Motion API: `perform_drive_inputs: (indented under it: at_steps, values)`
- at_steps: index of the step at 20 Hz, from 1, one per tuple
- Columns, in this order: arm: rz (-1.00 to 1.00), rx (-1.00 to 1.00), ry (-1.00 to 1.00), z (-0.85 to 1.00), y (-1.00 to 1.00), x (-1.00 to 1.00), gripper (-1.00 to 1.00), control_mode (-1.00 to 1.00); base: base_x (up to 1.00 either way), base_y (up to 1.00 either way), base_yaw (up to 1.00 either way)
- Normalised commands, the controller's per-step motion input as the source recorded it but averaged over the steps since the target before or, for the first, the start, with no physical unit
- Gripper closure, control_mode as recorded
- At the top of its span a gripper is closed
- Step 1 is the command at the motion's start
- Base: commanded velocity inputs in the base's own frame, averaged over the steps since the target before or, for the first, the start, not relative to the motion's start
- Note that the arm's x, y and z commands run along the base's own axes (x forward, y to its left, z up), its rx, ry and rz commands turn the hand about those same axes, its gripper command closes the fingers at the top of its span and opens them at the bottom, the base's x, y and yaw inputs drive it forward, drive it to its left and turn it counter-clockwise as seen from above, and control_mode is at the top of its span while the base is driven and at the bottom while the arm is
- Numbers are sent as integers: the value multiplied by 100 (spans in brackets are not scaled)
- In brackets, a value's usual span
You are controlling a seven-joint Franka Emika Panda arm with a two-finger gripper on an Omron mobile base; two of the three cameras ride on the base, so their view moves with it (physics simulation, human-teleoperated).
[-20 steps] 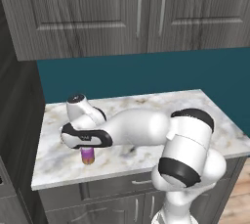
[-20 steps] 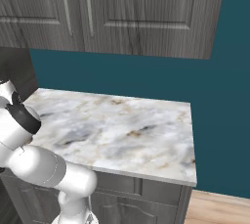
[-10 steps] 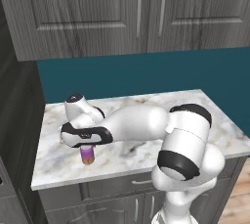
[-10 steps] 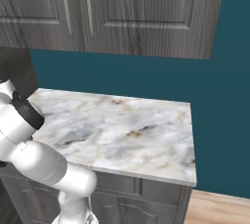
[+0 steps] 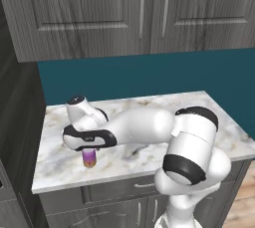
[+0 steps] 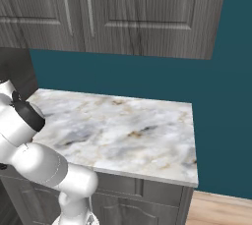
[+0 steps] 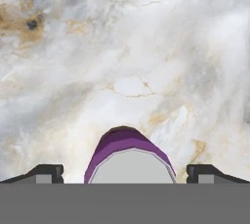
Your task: Four empty soda cans are scattered around the kitchen. Gather all the cans and cluster them next to the stove for recycling.
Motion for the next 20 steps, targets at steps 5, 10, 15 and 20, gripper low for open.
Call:
perform_drive_inputs:
  at_steps: [5,10,15,20]
  values:
    - [0,0,0,-2,-3,-4,-100,-100,0,0,0]
    - [0,0,0,-12,0,-4,-100,-100,0,0,0]
    - [0,0,0,-18,0,-4,-100,-100,0,0,0]
    - [0,0,0,-10,0,-1,100,-100,0,0,0]
